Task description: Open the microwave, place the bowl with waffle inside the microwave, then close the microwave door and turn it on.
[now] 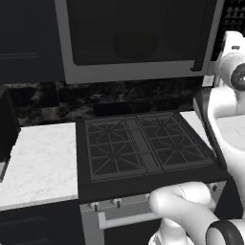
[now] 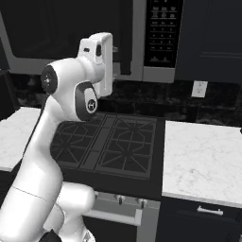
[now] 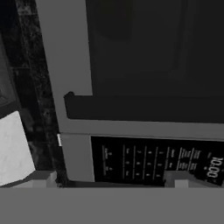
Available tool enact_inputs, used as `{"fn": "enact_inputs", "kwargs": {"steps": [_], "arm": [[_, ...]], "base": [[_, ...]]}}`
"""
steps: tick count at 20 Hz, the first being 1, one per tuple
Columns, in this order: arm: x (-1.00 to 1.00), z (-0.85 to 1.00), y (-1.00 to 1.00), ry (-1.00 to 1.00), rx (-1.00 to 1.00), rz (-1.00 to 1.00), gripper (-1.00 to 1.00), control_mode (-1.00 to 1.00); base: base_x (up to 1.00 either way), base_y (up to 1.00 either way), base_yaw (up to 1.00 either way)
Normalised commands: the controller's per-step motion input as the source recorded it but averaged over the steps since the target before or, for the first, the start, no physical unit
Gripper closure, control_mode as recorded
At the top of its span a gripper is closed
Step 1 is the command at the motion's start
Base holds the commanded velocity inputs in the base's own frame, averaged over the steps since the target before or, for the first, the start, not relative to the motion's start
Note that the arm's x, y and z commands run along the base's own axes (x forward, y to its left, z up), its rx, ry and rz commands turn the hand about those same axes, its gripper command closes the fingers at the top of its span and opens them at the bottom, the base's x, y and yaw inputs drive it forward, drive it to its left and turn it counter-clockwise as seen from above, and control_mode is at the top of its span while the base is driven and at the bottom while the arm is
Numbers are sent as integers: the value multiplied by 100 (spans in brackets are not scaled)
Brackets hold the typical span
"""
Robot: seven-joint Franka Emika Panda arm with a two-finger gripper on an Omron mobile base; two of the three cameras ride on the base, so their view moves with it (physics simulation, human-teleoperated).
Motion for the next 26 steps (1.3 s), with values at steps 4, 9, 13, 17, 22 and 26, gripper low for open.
{"fn": "enact_inputs", "kwargs": {"steps": [4,9,13,17,22,26], "arm": [[7,0,-100,0,1,31,-100,-100],[32,0,-94,0,6,25,-100,-100],[23,-2,-35,0,3,13,-100,-100],[14,-7,0,0,0,7,-100,-100],[49,-1,11,0,0,1,100,-100],[51,-1,0,0,0,0,100,-100]], "base": [[0,0,0],[0,0,0],[0,0,0],[0,0,0],[0,0,0],[0,0,0]]}}
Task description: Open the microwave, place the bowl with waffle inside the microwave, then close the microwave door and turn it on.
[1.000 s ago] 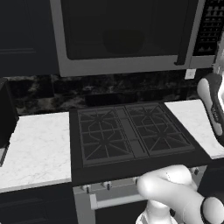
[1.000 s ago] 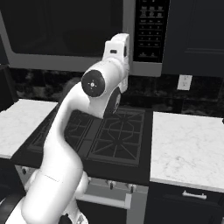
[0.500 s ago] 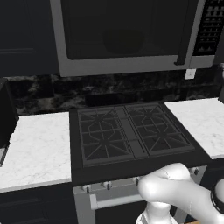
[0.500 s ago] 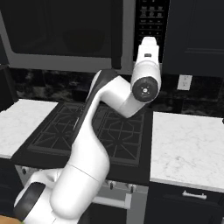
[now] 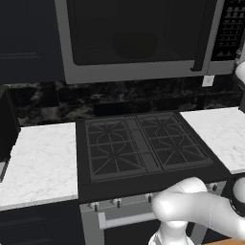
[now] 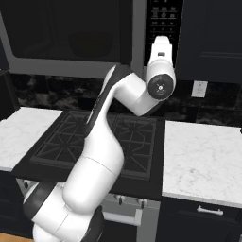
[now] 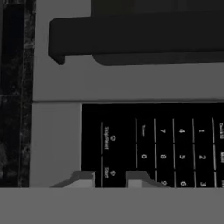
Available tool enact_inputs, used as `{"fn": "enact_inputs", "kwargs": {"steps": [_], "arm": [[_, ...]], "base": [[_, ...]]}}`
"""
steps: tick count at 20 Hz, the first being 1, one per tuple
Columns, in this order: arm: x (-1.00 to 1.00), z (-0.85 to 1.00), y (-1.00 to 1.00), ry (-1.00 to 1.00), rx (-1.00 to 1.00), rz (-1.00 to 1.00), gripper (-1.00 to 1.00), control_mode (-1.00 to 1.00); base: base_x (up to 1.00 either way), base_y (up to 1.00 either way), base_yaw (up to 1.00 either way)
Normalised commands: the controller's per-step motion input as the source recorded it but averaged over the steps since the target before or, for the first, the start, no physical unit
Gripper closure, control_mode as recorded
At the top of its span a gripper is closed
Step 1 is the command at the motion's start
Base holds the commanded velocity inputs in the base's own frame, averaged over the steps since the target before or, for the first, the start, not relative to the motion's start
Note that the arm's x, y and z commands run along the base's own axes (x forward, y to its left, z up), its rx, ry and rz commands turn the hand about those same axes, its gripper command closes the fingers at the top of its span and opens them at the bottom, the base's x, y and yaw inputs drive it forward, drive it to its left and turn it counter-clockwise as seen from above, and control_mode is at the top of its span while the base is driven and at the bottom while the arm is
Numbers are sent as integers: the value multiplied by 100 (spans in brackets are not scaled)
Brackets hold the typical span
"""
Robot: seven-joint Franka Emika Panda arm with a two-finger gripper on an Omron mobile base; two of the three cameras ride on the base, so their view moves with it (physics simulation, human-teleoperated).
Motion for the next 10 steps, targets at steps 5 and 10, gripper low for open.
{"fn": "enact_inputs", "kwargs": {"steps": [5,10], "arm": [[51,-6,-9,0,1,0,100,-100],[33,-1,-26,0,4,0,100,-100]], "base": [[0,0,0],[0,0,0]]}}
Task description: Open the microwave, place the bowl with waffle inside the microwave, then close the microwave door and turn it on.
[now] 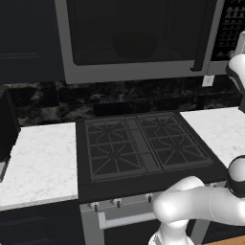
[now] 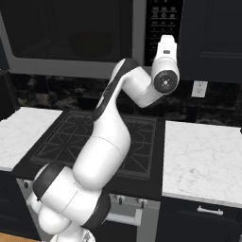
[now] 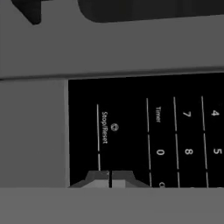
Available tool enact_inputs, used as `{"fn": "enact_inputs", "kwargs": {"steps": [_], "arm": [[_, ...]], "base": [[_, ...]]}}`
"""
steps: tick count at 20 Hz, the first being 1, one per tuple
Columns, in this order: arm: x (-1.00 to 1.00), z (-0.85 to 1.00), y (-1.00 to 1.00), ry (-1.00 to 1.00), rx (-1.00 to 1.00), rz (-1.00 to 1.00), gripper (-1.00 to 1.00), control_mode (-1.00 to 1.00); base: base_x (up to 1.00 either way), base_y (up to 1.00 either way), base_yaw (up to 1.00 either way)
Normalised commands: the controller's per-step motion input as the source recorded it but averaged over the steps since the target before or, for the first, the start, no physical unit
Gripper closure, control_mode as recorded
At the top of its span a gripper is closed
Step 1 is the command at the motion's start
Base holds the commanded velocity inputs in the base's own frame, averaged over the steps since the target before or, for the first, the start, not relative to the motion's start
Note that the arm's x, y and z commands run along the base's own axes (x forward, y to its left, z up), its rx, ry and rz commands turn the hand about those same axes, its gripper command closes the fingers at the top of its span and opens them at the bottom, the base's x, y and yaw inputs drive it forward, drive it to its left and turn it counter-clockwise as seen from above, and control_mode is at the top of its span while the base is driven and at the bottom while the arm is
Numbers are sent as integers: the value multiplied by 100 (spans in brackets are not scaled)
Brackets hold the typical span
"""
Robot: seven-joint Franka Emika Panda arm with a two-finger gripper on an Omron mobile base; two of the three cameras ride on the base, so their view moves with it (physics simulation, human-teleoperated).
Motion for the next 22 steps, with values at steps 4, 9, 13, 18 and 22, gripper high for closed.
{"fn": "enact_inputs", "kwargs": {"steps": [4,9,13,18,22], "arm": [[22,0,-17,0,2,0,100,-100],[27,0,-5,0,2,0,100,-100],[29,-10,0,0,0,0,100,-100],[-9,-16,0,0,0,0,100,-100],[-97,-7,-1,0,0,0,100,-100]], "base": [[0,0,0],[0,0,0],[0,0,0],[0,0,0],[0,0,0]]}}
